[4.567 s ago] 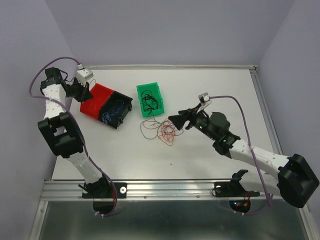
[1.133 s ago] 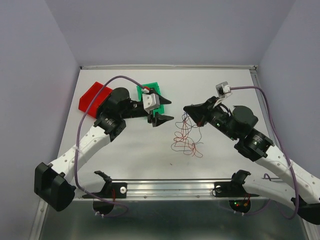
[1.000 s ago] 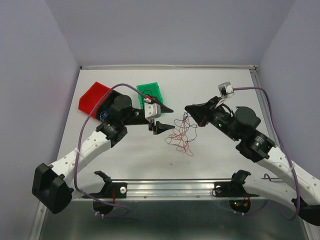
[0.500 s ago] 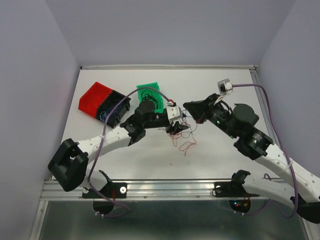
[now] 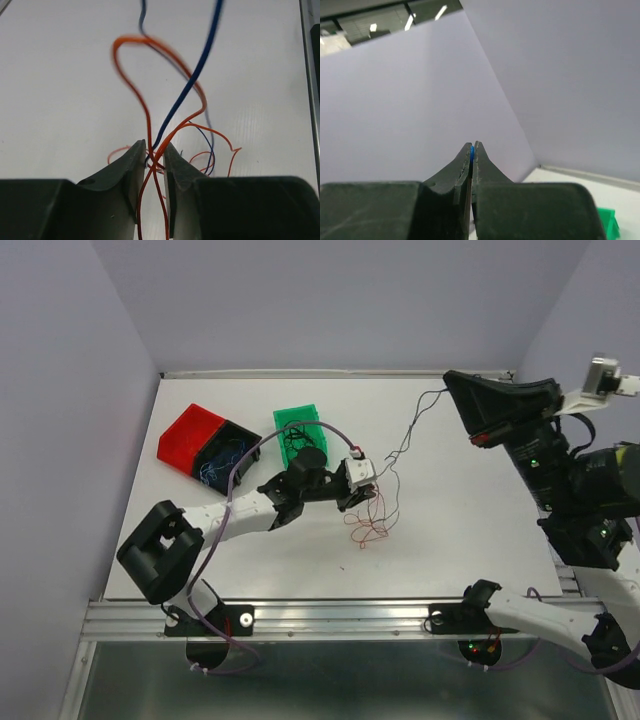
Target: Untangle the cables
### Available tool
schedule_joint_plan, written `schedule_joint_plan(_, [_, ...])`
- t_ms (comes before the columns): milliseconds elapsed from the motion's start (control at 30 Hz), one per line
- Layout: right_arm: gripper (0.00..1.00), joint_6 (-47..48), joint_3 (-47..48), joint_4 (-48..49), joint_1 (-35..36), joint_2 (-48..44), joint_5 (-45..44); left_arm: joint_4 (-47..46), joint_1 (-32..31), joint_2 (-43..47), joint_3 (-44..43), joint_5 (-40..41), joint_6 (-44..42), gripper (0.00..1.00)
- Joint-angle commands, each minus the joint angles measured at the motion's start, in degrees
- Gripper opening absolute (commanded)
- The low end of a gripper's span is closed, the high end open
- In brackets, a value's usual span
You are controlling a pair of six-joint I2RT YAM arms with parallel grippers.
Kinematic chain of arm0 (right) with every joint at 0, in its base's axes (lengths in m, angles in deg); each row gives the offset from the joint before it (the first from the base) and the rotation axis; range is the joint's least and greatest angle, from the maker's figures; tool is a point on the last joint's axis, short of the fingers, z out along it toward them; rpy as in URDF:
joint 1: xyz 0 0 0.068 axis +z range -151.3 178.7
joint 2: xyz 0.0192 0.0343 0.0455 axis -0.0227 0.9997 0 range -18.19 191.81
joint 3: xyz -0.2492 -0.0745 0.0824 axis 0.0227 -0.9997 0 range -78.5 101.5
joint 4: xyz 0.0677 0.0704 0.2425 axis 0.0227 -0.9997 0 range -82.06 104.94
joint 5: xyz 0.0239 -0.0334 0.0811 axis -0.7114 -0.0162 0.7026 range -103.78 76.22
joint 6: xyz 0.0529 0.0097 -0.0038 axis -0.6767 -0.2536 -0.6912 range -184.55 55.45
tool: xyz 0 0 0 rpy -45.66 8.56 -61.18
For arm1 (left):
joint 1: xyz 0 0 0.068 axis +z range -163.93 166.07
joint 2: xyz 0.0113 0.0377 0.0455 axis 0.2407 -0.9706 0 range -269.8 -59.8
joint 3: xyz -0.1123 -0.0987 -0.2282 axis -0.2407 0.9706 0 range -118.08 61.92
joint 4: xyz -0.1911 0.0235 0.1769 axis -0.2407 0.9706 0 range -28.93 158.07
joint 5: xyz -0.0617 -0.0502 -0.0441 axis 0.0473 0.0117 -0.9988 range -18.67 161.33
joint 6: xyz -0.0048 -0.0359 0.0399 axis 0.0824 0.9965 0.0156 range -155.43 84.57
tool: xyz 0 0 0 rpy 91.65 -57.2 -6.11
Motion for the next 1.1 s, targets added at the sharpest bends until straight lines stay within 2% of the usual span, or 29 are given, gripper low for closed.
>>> schedule_joint_plan(0, [0.01,1.9,9.8,3.6,0.3,1.6,-2.8,-0.7,-0.4,-3.5,-1.5,0.2,-0.7,0.31])
schedule_joint_plan(167, [0.01,3.0,25.0,3.6,0.4,7.0,-3.6,1.7,-1.0,-7.6,-3.9,-0.4,-1.0,0.32])
schedule_joint_plan(367, [0.01,3.9,39.4,3.8,0.4,14.9,-2.7,5.9,-4.2,-9.7,-5.7,5.9,-2.6,0.32])
schedule_joint_plan(433, [0.01,4.6,42.0,4.3,0.3,16.5,-2.8,7.9,-5.3,-11.6,-7.2,9.5,-2.9,0.32])
schedule_joint_plan(533, [0.01,5.3,45.9,5.3,0.4,18.9,-2.9,12.9,-5.4,-15.7,-11.1,10.3,-2.7,0.32])
schedule_joint_plan(567, [0.01,5.3,46.3,5.2,0.4,19.3,-3.1,13.7,-5.4,-15.6,-12.3,10.3,-2.6,0.34])
schedule_joint_plan(633, [0.01,4.8,43.2,5.3,0.4,18.1,-3.8,12.7,-5.4,-14.1,-11.6,10.3,-2.6,0.46])
schedule_joint_plan(700, [0.01,5.1,39.9,5.3,0.4,16.8,-5.2,10.3,-4.9,-9.7,-9.5,10.4,-2.3,0.59])
schedule_joint_plan(767, [0.01,5.4,34.3,5.7,0.4,14.2,-6.7,9.6,-4.2,-5.0,-7.8,10.9,-1.9,0.67])
schedule_joint_plan(867, [0.01,7.4,30.7,6.8,0.4,12.4,-7.8,9.4,-1.3,-0.3,-6.2,9.0,-1.2,0.76])
schedule_joint_plan(1000, [0.01,8.2,28.7,7.0,0.4,11.5,-8.2,16.1,1.8,2.2,-8.2,6.6,-1.4,0.76])
schedule_joint_plan(1067, [0.01,8.0,27.2,7.0,0.3,11.0,-8.6,15.8,4.3,5.7,-7.8,5.5,-1.0,0.79])
